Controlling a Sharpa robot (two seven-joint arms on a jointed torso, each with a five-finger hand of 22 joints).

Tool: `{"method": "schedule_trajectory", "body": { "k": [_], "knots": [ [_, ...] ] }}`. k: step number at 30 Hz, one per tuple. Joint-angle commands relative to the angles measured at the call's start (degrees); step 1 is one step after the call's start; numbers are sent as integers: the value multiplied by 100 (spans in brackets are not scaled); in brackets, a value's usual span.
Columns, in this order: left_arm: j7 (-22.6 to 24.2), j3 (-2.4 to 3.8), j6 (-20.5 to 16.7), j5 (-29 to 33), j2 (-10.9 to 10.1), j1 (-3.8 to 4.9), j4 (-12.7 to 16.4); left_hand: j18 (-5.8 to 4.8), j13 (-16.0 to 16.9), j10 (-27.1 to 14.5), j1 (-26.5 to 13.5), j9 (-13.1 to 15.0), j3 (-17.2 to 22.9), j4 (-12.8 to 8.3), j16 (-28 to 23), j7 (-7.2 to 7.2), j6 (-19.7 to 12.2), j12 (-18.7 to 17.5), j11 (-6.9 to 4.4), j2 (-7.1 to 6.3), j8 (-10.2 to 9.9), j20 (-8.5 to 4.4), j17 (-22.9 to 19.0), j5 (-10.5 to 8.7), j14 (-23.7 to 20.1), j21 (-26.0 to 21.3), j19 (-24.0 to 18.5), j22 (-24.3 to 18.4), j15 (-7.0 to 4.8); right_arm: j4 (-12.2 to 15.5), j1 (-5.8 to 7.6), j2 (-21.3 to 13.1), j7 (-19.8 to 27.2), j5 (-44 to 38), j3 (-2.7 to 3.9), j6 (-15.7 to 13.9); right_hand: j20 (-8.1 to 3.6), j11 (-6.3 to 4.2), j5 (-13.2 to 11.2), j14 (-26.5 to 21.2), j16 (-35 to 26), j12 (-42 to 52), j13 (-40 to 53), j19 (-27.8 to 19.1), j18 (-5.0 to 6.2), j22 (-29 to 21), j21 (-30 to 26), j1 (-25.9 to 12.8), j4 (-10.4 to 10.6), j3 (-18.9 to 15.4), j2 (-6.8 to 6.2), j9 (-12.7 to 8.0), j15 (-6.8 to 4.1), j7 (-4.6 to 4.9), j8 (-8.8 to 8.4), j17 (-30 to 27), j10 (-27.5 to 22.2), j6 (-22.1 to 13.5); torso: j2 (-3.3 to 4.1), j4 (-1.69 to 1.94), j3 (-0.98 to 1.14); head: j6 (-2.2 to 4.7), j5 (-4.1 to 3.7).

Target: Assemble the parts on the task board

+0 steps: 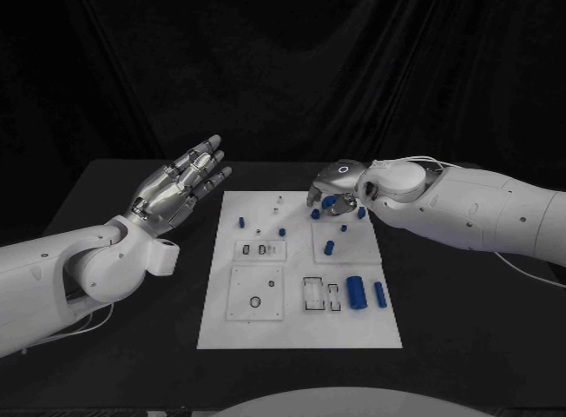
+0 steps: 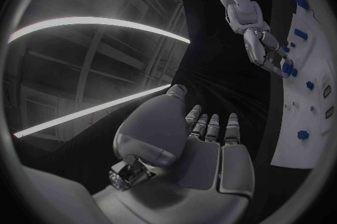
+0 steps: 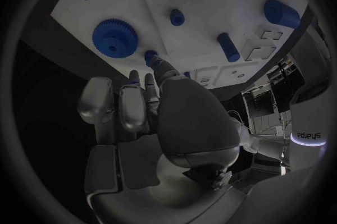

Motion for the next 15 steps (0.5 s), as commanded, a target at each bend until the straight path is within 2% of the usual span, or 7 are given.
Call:
{"method": "schedule_trajectory", "body": {
  "k": [1, 6, 15],
  "knots": [
    [171, 6, 65, -7, 11, 6, 0, 60, -9, 12, 62, 8, 26, -13, -38, 46, 3, -20, 38, 8, 37, 36, -5, 30, -3, -20, -16, -9, 38, -42, -47, 29, 50, -54, 3, -3, -7, 2, 30, 136, 13, 18, 7, 13, -69, 13, 15, -46, 7, 41, 19, 9, -26, 1, 40, 4, 55, 45, 0, 0, -1, -17, 12],
    [164, 6, 71, -7, 13, 5, -11, 61, -9, 12, 66, 9, 33, -20, -38, 48, 7, -20, 36, 9, 38, 40, -5, 31, -3, -20, -16, -9, 40, -109, -105, 76, 58, -54, 3, -62, -6, 10, 64, 129, 7, 19, 3, 11, -69, 21, 13, -26, 0, 86, 38, 22, -22, 17, 54, -6, 56, 86, 0, -1, -6, -43, 30],
    [144, 5, 103, -7, 35, -1, -48, 62, -9, 12, 71, 13, 54, -40, -38, 73, 35, -20, 25, 5, 48, 48, -5, 34, -3, -20, -16, -9, 44, -244, -209, 163, 91, -54, 4, -310, -2, 0, 111, 115, 11, 61, 3, 2, -72, 53, 14, 7, -5, 213, 72, 86, -21, 43, 121, -1, 147, 236, -1, 1, 0, -63, 30]
  ]
}}
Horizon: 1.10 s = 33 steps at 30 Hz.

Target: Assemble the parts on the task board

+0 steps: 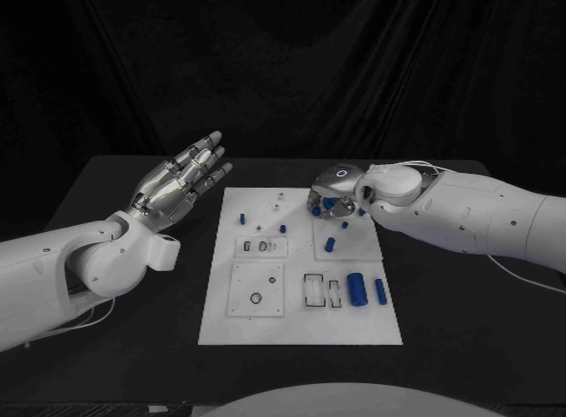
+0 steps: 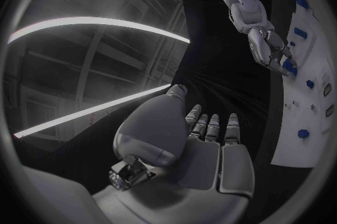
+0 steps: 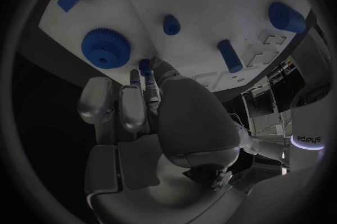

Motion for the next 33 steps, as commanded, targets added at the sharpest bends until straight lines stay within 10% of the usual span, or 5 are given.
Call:
{"method": "schedule_trajectory", "body": {
  "k": [1, 19, 33],
  "knots": [
    [141, 5, 90, -6, 17, -1, -5, 62, -7, 12, 71, 9, 15, -1, -38, 33, -5, -20, 26, 5, 25, 28, -6, 34, -3, -20, 4, -10, 44, -42, -38, 16, 48, -52, 3, -281, -3, 4, 38, 110, 14, 60, 3, 4, -76, 33, 24, 20, 1, 97, 85, 63, -24, 13, 87, 2, 105, 161, -2, 5, 4, -8, 2],
    [76, 5, 103, -6, 2, -10, -42, 63, -7, 12, 79, 13, 57, -27, -38, 53, 24, -20, 23, 16, 37, 45, -6, 45, -3, -20, 4, -10, 55, 53, -40, -99, 272, 27, 3, -1316, -86, -145, 124, 117, 53, 219, -41, 66, -116, 304, 150, 342, -189, 650, 32, 608, -119, 224, 458, 65, 918, 675, -7, 6, -5, -48, 55],
    [42, 5, -10, -6, -82, -9, 90, 63, -7, 12, 68, 21, 116, -83, -38, 61, 91, -20, 17, -21, 65, 139, -6, 47, -3, -20, 4, -10, 120, 251, 387, -20, 241, 326, 3, -1132, -84, -114, -8, 124, 71, 108, -69, 64, -122, 344, 156, 302, -152, 749, -40, 708, -106, 259, 405, 98, 926, 547, -14, 4, -8, -48, 125]
  ]
}}
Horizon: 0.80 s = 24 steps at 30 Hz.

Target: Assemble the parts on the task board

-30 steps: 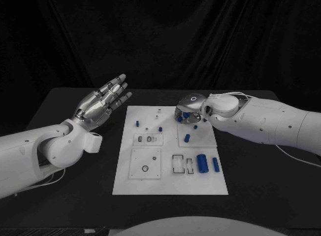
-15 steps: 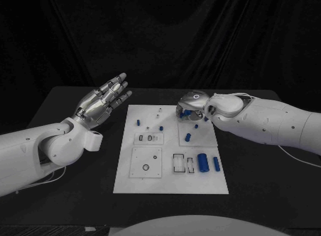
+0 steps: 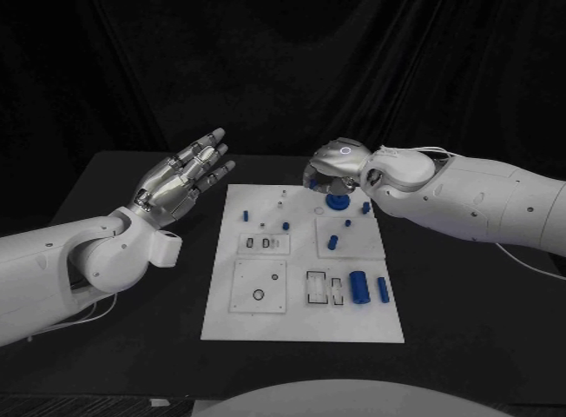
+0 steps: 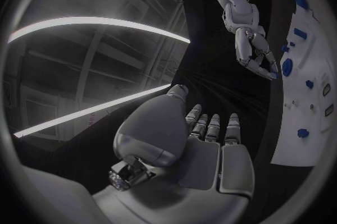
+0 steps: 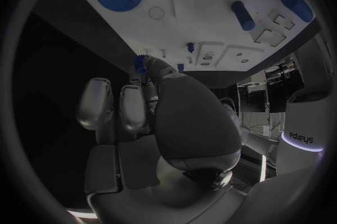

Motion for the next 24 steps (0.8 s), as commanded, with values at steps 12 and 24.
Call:
{"method": "schedule_trajectory", "body": {
  "k": [12, 24],
  "knots": [
    [70, 7, -162, -4, -32, 3, 91, 64, -8, 12, 10, 9, 20, -3, -38, 23, 69, -20, 20, -49, 30, 66, -5, 42, -3, -20, 4, -6, 43, -128, 297, 287, -57, 200, 3, 314, 9, -48, -114, 102, 33, -145, -12, 3, -47, 91, 48, -15, 43, 144, -87, 66, -11, 66, -128, 42, 60, -273, 46, 57, -15, 21, 95],
    [98, 7, -168, -4, 20, 5, 56, 65, -8, 12, 6, 11, 19, -7, -38, 28, 81, -20, 22, -57, 35, 69, -5, 55, -3, -20, 4, -6, 47, -409, 335, 474, -134, 203, 3, 545, 17, -37, -149, 90, 33, -192, -11, 12, -57, 143, 72, -28, 63, 183, -121, 84, -3, 85, -181, 47, 52, -368, 215, 271, -27, 178, -189]
  ]
}}
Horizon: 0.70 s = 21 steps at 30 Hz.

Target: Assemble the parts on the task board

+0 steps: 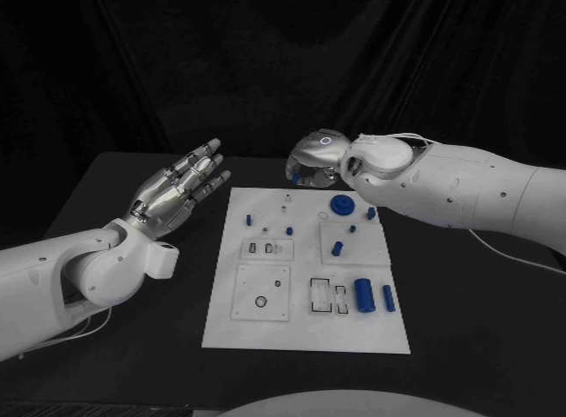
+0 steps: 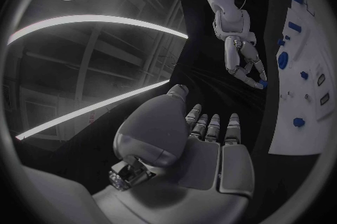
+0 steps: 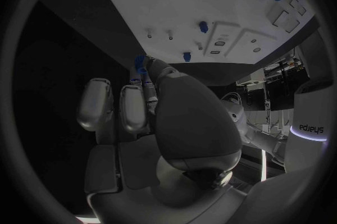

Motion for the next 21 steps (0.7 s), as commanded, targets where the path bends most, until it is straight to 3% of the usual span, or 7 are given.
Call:
{"method": "schedule_trajectory", "body": {
  "k": [1, 6, 11, 21],
  "knots": [
    [100, 5, -31, -4, 17, 5, 0, 64, -5, 12, 6, 6, 19, -7, -38, -11, 42, -20, 22, -57, 35, 29, -7, 33, -3, -20, 5, -7, 48, -46, 12, 21, -119, 7, 3, 213, 18, 5, -33, 89, 17, -31, 2, 15, -61, 15, 18, -16, 11, 36, -59, 9, -1, 3, -40, 3, 11, -53, 75, 98, -11, 9, -53],
    [125, 5, -34, -4, 30, 5, -14, 64, -5, 12, 5, 6, 19, -8, -38, -10, 39, -20, 23, -58, 35, 29, -7, 34, -3, -20, 5, -7, 49, -100, -3, 61, -136, 7, 3, 291, 24, 15, -51, 84, 17, -49, 3, 13, -63, 27, 20, -30, 23, 48, -74, 13, 7, 8, -58, 5, 10, -79, 124, 183, -25, 30, -125],
    [147, 5, -33, -4, 39, 5, -17, 64, -5, 12, 5, 5, 19, -8, -38, -11, 34, -20, 23, -58, 33, 29, -7, 34, -3, -20, 5, -7, 49, -147, -32, 96, -140, 8, 3, 313, 28, 18, -68, 81, 17, -61, 5, 16, -66, 42, 27, -37, 31, 60, -81, 15, 11, 14, -72, 7, 12, -100, 149, 235, -40, 68, -173],
    [155, 5, -12, -4, 55, 5, -25, 64, -5, 12, 3, 4, 19, -9, -38, -12, 33, -20, 28, -61, 33, 26, -7, 35, -3, -20, 5, -7, 50, -177, -74, 102, -189, 8, 3, 439, 30, 19, -76, 77, 12, -68, 5, 18, -68, 53, 33, -37, 33, 68, -84, 16, 13, 15, -79, 0, 12, -109, 171, 323, -71, 78, -255]
  ]
}}
